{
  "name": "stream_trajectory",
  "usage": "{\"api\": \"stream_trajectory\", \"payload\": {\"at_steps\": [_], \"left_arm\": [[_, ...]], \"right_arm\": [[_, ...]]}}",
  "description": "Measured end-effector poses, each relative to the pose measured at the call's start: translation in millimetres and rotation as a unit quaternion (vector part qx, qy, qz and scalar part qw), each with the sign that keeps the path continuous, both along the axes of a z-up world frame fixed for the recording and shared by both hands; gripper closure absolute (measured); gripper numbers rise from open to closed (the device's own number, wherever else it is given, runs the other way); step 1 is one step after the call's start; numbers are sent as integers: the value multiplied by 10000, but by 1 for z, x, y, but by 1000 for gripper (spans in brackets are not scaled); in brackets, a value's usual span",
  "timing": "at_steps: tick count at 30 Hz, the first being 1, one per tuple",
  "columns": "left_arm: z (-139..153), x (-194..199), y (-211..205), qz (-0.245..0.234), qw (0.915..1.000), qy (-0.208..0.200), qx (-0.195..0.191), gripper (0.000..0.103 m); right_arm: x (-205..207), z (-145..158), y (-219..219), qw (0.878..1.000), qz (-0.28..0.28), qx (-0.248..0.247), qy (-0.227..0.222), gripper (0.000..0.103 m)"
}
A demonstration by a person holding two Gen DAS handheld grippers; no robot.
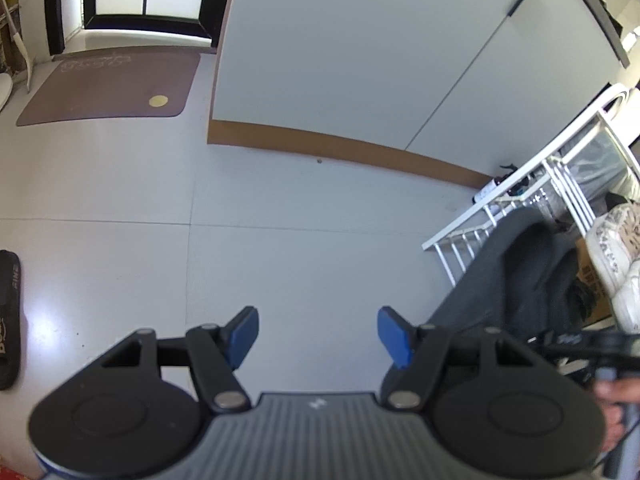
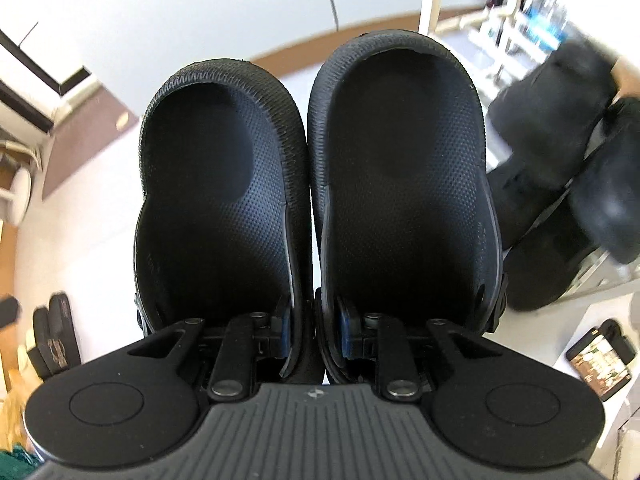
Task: Organize scattered shoes
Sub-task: 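Lift the black clogs with the right tool and carry toward the rack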
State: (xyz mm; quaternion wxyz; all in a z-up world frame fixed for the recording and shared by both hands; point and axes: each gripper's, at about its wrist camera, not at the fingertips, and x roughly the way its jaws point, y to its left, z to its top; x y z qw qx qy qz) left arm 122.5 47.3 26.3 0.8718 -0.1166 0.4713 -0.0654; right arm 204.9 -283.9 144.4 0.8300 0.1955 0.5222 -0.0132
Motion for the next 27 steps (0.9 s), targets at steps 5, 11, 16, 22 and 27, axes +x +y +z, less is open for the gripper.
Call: {"api": "stream_trajectory", "payload": {"at_steps": [5,11,16,22,27], "left_arm": [[0,0,3,-6,9999,-5,-152,34],[3,-7,8,-34,9998,-28,-219,34],[9,-17,14,-14,9995,-86,-304,34],[10,-22,15,-81,9993,-68,-357,34],[9,-23,16,-150,9994,-58,-321,34]], "right_arm": [[-4,61,-15,9989,-309,-141,-320,78],[-10,123,-28,9953,-636,-279,-681,78],[-6,184,-33,9899,-864,-501,-1003,78],[2,254,-32,9833,-1010,-627,-1376,79],[12,326,-41,9730,-1221,-847,-1764,79]]}}
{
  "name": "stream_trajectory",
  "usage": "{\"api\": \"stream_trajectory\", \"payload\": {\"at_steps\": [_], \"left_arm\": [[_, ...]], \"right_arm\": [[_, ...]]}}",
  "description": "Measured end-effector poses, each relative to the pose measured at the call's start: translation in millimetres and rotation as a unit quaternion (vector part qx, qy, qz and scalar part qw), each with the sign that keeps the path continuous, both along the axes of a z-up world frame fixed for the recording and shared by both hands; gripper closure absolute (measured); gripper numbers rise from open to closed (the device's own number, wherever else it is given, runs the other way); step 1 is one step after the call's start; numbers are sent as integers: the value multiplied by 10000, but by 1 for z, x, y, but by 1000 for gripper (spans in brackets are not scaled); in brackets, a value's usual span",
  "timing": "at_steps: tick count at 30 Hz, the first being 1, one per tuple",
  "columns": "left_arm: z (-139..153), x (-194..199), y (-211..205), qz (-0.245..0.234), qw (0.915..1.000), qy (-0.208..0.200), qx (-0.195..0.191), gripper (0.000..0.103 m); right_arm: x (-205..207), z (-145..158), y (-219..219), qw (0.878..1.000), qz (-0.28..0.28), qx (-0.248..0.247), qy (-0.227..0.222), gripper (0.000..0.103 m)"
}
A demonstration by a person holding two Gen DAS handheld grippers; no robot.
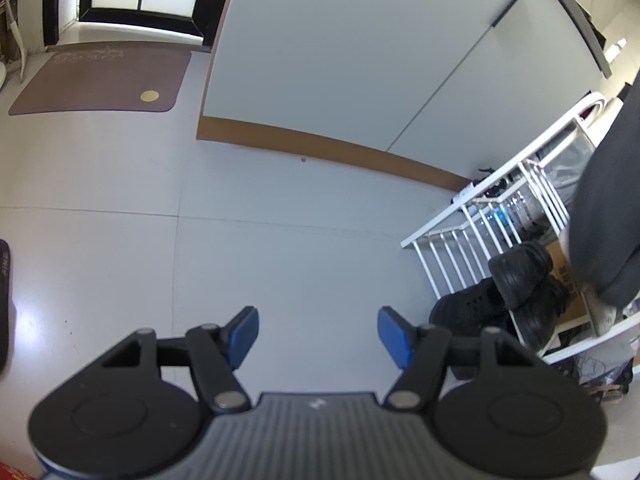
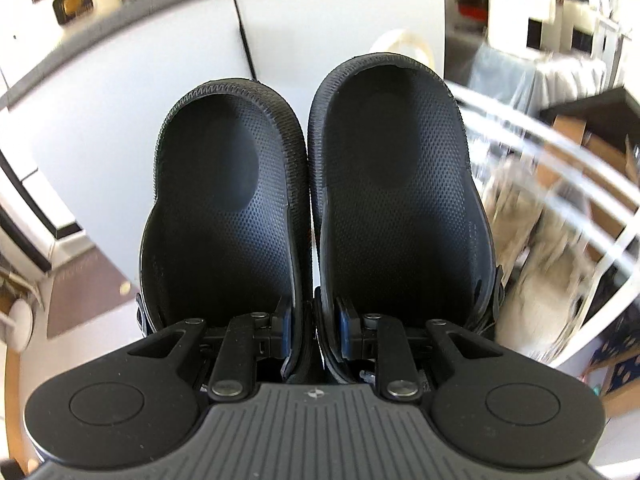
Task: Organize scattered shoes
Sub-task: 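Lift the black clogs with the right tool and carry toward the rack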
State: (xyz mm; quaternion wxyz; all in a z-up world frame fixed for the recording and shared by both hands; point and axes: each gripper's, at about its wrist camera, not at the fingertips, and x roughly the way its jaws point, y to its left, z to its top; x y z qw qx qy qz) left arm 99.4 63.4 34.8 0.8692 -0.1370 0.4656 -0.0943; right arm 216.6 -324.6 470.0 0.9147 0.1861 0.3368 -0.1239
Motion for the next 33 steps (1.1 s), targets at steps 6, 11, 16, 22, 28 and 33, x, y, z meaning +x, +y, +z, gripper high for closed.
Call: {"api": "stream_trajectory", "payload": {"at_steps": [6,11,16,22,28,33], "left_arm": [[2,2,5,-8,9999,-30,-127,34],[4,3,3,-105,9997,-33,-198,34],[10,4,6,-161,9995,-150,-211,34],[8,4,2,-281,9993,-130,-196,34],[6,4,-4,-361,9992,-127,-144,34],[3,6,-11,-444,9989,-92,-132,34]], "right_arm": [[-76,-83,-62,9980,-496,-137,-357,79],[-126,-81,-56,9937,-996,-83,-512,78],[-145,-90,-89,9882,-1440,81,-522,79],[-147,-94,-124,9810,-1879,226,-429,79],[-138,-134,-168,9721,-2290,330,-372,79],[-122,-154,-198,9671,-2485,415,-362,79]]}}
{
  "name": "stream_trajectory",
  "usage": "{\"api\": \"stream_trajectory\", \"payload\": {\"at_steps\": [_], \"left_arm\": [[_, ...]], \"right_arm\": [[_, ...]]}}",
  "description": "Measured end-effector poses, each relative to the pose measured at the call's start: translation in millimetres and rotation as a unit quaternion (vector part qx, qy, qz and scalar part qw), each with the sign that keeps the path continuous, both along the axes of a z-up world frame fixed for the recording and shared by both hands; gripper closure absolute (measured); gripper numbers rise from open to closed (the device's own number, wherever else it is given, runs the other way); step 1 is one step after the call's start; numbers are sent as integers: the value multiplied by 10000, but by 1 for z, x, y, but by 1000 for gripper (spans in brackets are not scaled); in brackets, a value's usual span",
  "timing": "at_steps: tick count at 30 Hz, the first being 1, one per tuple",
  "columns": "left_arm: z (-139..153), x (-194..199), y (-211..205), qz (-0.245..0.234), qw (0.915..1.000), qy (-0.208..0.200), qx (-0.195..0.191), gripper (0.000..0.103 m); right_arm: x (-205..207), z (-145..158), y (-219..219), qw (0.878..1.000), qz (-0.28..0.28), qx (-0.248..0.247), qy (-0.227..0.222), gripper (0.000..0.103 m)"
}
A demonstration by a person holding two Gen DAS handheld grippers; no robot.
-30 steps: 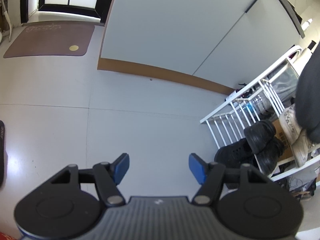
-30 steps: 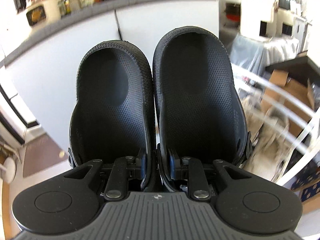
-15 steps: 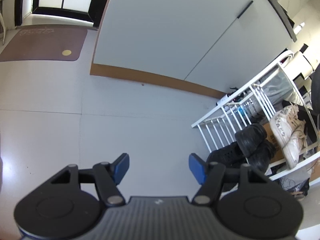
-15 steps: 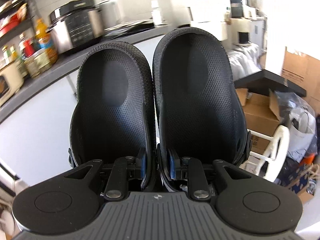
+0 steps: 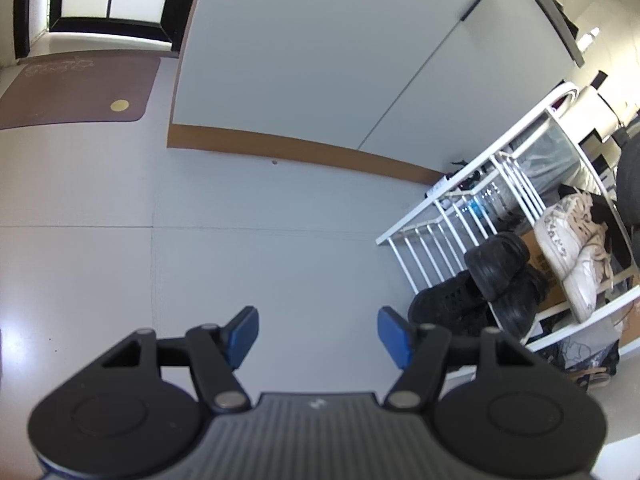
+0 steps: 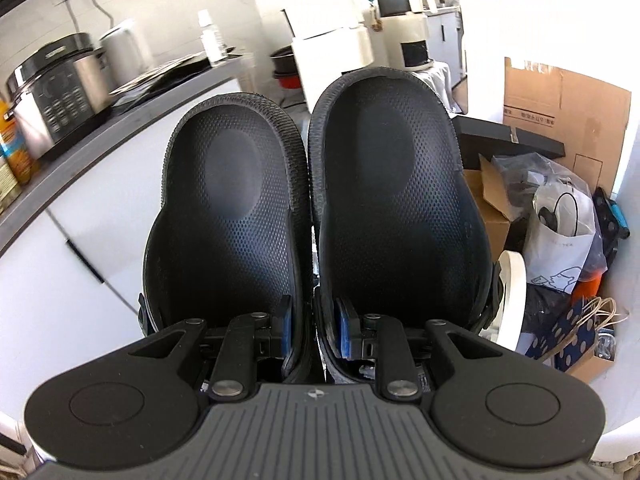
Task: Organize scattered shoes
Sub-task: 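Lift the black clogs with the right tool and carry toward the rack, then place the black clogs with the right tool onto the rack's highest shelf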
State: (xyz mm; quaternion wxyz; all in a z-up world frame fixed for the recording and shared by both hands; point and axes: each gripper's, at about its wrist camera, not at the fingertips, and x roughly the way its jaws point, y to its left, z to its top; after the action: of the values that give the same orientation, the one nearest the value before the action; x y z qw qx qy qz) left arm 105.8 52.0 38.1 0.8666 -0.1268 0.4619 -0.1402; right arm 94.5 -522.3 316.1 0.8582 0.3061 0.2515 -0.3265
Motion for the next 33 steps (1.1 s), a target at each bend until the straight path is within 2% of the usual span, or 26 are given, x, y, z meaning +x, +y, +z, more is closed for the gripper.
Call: {"api": "stream_trajectory", "payload": {"at_steps": [10,18,28,30,33], "left_arm": [[-5,10,-18,-190,9997,57,136,34],[-10,16,-30,-308,9993,112,200,34],[-6,8,-36,-500,9984,58,241,34],[-5,7,-36,-519,9983,57,248,34],[-5,8,-36,-520,9983,58,259,34]], "right_arm": [[31,-17,-47,9992,-357,47,197,79],[59,-30,-75,9981,-439,-159,412,81],[77,-59,-105,9963,-698,-161,471,92],[76,-67,-113,9960,-735,-126,485,101],[76,-69,-120,9972,-559,-208,444,96]]}}
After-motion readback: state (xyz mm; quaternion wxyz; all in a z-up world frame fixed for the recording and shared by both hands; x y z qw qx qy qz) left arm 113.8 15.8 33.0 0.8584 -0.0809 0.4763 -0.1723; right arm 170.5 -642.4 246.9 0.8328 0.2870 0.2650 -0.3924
